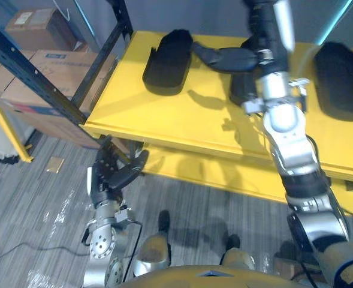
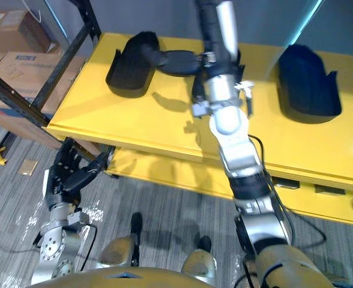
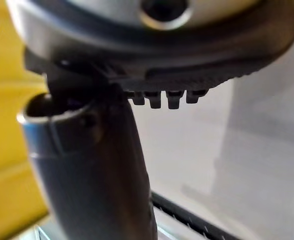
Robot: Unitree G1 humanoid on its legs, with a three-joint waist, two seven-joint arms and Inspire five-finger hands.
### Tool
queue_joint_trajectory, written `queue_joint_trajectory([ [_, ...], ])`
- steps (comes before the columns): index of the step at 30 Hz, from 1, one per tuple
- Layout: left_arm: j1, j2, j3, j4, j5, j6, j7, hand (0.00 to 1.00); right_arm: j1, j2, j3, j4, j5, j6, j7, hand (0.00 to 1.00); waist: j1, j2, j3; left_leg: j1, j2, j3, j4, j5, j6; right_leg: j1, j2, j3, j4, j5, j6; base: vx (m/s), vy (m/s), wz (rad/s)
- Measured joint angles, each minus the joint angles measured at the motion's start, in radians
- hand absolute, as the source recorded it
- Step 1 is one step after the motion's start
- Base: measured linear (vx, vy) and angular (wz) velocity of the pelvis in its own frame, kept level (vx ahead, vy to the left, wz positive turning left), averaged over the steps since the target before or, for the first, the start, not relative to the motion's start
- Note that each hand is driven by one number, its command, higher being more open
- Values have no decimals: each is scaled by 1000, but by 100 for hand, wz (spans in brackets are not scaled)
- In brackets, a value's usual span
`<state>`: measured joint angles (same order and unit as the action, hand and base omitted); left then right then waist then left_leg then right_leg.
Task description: Walk over and take three plastic housings, then place them on the shelf
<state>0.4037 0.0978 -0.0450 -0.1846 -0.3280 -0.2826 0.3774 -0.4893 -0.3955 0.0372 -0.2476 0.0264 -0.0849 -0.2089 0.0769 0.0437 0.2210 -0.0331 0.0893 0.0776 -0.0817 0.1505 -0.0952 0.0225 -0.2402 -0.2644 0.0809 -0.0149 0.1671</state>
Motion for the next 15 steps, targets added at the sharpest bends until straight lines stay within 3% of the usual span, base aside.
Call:
queue_joint_trajectory([
  [2,0,-18,57,2,49,-19,61,100,149,14,-69,-69,0,-42,-20,100,-5,-10,-32,11,1,10,0,-9,-1,12,2,5,-12,0,0,45,-14,-11],
  [4,-4,-39,139,3,142,-75,159,100,328,66,-134,-99,-1,-106,-36,100,-29,-14,-52,27,4,22,-1,-16,-3,23,4,14,-16,-1,-1,11,-11,-13],
  [7,-6,-60,203,11,215,-106,254,100,486,124,-182,-100,-66,-135,-101,100,-37,-5,-73,42,11,46,-4,-26,-6,30,11,32,-33,-1,-7,-26,-10,-25],
  [10,0,-96,264,68,300,-130,344,100,596,156,-262,-99,-227,-142,-227,100,-50,0,-103,45,22,71,-6,-32,-12,23,21,52,-47,6,-12,-15,-10,-19],
  [15,46,-131,327,248,292,-153,387,100,766,265,-491,-61,-250,-192,-476,100,-55,-32,-148,64,52,117,-3,-41,-27,30,49,80,-64,22,-12,33,-34,-26],
])
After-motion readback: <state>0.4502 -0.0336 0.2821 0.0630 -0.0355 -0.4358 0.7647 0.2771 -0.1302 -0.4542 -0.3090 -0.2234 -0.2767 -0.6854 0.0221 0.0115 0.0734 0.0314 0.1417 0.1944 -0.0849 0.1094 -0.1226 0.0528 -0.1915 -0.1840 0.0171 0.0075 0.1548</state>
